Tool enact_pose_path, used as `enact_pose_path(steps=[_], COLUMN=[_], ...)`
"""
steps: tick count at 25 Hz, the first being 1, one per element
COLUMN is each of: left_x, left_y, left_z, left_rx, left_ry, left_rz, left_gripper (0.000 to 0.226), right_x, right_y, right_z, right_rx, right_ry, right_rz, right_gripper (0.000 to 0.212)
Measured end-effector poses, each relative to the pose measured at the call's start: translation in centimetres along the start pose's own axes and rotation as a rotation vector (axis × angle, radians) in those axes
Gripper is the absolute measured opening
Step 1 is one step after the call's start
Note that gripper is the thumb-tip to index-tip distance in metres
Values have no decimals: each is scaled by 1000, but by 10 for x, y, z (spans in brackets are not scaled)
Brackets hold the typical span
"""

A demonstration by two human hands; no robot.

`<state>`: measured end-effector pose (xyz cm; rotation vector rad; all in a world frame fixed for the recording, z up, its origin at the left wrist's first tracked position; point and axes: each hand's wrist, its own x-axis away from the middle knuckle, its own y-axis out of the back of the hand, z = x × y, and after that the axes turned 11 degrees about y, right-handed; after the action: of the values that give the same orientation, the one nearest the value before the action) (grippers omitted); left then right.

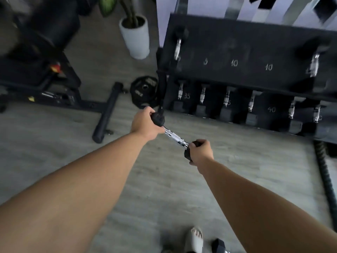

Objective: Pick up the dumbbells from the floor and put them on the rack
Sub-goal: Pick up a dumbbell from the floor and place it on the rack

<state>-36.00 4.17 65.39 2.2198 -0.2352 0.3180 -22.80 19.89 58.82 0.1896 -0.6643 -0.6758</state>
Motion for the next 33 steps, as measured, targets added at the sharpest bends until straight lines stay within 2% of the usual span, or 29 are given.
enact_pose_path(steps=[4,7,11,15,22,27,33], left_x=[-56,-104,-166,-232,-382,-451,-495], left_y=[37,44,43,35,-26,-80,-128], left_z=[-88,-154,-228,-291,-402,-433,-425], left_rx=[-87,-163,-257,-411,-546,-695,-792], left_ry=[-115,-205,-356,-469,-727,-826,-866], left_rz=[-17,-1,37,53,237,343,489], left_gripper=[69,67,63,65,68,69,63], right_x=[-38,-84,-145,-204,-326,-387,-418], right_y=[14,27,39,36,14,-10,-32], right_z=[81,127,179,214,278,288,277], right_rx=[-153,-245,-304,-369,-506,-541,-496], right_ry=[-44,-82,-100,-129,-239,-419,-575], right_rz=[-8,17,19,-62,-271,-386,-437], right_gripper=[35,32,44,52,55,55,55])
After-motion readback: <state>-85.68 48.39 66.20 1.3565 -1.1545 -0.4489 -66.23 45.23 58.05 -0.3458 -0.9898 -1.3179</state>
